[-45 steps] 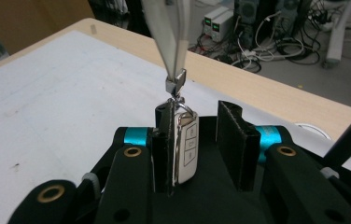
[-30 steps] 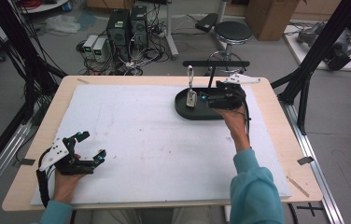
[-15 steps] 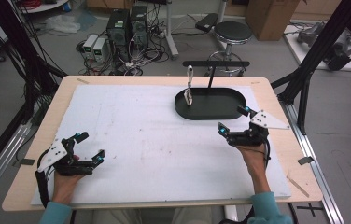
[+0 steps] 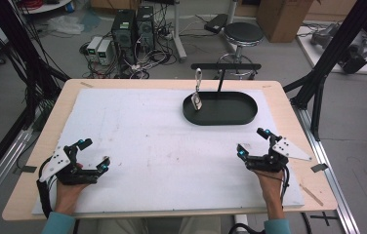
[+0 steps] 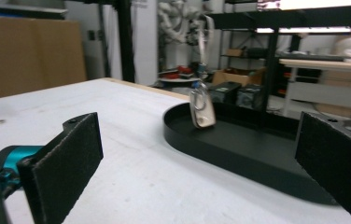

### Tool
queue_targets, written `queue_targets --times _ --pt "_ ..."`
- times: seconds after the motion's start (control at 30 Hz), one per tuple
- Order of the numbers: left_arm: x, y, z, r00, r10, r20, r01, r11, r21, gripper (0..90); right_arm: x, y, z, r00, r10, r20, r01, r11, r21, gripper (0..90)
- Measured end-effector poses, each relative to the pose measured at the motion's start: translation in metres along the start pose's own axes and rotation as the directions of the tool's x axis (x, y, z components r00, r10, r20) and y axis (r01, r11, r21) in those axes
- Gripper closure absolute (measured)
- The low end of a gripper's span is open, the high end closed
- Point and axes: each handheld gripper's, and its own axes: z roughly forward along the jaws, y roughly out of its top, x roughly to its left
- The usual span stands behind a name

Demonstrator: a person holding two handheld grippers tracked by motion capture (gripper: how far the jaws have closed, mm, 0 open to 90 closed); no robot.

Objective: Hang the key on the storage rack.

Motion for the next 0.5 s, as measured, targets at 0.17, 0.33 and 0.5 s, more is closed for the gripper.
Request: queue_targets --times 0.17,0.33,0.5 --pt "-0.002 0.0 -0.001 0.9999 0.012 -0.007 -0.012 0.9999 0.0 1.7 -0.001 -0.019 -0.001 0.9997 -0.001 0.025 0.001 1.0 0.002 0.7" --pt "-0.001 -0.001 -0.002 0.9999 0.004 -0.01 -0.004 0.9999 -0.012 1.7 -0.003 -0.027 -0.001 0.9982 0.049 0.034 -0.048 0.999 -0.009 0.7" --pt "-0.001 -0.001 -0.002 1.0 0.002 -0.008 -0.003 0.9999 -0.011 1.7 -0.001 -0.028 0.0 0.999 0.015 0.043 -0.014 1.0 -0.003 0.7"
